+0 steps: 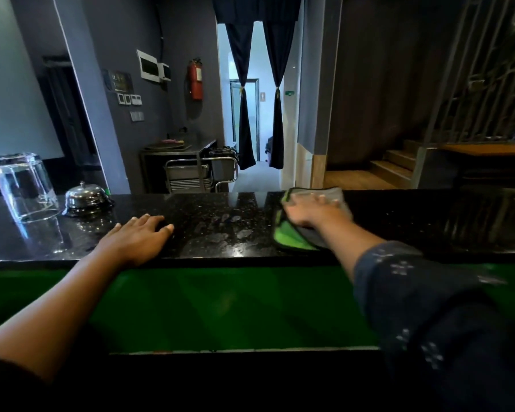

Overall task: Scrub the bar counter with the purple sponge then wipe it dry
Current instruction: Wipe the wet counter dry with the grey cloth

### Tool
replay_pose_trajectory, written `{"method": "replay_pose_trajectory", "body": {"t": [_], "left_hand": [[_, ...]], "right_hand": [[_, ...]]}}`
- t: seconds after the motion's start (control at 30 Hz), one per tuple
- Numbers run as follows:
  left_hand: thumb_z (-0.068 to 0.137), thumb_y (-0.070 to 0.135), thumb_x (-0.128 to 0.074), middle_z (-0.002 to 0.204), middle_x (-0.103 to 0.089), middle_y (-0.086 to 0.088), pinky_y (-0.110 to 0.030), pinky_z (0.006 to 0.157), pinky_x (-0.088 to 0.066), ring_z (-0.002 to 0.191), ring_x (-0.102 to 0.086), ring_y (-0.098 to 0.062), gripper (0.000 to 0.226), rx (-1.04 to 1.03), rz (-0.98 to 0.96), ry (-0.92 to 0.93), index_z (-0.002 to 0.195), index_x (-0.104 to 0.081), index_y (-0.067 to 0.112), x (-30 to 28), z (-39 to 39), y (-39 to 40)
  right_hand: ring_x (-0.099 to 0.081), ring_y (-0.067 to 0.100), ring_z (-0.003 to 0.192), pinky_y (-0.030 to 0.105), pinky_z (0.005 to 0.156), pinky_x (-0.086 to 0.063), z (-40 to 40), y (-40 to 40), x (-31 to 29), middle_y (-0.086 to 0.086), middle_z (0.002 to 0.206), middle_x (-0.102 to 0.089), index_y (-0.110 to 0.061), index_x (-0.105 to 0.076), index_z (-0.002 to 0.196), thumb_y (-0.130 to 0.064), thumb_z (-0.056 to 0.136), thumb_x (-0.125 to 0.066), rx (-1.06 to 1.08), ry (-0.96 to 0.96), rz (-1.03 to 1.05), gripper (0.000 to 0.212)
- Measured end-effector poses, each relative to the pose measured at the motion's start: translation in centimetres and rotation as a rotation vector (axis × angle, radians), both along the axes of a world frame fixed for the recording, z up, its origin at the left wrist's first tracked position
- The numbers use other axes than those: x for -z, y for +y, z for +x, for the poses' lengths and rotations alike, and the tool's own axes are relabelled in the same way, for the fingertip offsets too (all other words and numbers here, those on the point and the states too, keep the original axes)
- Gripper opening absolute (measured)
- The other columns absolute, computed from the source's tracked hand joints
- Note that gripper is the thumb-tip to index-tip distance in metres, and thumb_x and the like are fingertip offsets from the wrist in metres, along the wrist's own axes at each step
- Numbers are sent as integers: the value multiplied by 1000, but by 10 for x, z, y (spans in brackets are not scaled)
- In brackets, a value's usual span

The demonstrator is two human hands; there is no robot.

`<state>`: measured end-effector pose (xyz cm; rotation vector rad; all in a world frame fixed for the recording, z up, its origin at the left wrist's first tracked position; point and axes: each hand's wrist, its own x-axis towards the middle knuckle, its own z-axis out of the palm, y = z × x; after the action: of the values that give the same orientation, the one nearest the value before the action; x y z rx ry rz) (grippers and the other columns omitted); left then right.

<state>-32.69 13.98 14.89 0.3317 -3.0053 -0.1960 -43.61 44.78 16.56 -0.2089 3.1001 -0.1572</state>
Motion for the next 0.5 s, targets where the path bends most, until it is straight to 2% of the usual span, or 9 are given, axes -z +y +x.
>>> {"method": "replay_pose_trajectory", "body": {"t": [0.07, 0.17, 0.3, 0.33, 0.4, 0.5], "left_hand": [[94, 56, -21, 156, -17, -2, -45, 114, -8, 143, -13, -21, 61, -4, -3, 8, 147, -22, 26, -1, -1, 0], [93, 57, -20, 157, -14, -3, -45, 115, -7, 144, -11, -21, 62, 16, -2, -9, 148, -19, 26, 0, 1, -5], [93, 58, -17, 157, -10, -3, -44, 116, -7, 144, -9, -21, 64, 21, -33, -11, 148, -15, 27, 4, -1, -11], [92, 58, -17, 157, -10, -3, -44, 116, -6, 144, -9, -21, 64, 19, -33, -10, 148, -15, 27, 6, -1, -12], [92, 59, -17, 157, -10, -2, -44, 115, -6, 144, -9, -20, 64, 16, -27, 9, 148, -16, 28, 9, -5, -12], [92, 58, -20, 157, -11, -1, -43, 115, -7, 144, -11, -20, 62, -2, -31, 49, 147, -18, 29, 10, -9, -11]], "right_hand": [[-4, 38, 144, 65, 110, 1, 14, -41, -1, 16, 159, -3, -30, -12, 151, -62, 94, -13, -125, 6, -30, 65], [2, 30, 145, 58, 112, 5, 47, -73, 7, 8, 160, 2, -38, -5, 149, -68, 90, -9, -401, -18, -8, 66], [-1, 15, 145, 50, 111, 3, 57, -31, 18, -7, 160, -2, -54, -5, 143, -79, 81, -5, -626, 5, -38, 67], [-2, 13, 144, 50, 111, 2, 52, -13, 16, -9, 159, -2, -56, -3, 142, -80, 78, -3, -630, 14, -27, 68], [-3, 15, 144, 52, 112, 0, 34, 22, 12, -9, 159, -3, -55, -2, 142, -78, 78, -3, -509, 20, 13, 68], [-8, 19, 145, 50, 115, -2, -13, 49, 6, -7, 156, -12, -37, -17, 149, -58, 97, -20, -158, -86, -83, 56]]}}
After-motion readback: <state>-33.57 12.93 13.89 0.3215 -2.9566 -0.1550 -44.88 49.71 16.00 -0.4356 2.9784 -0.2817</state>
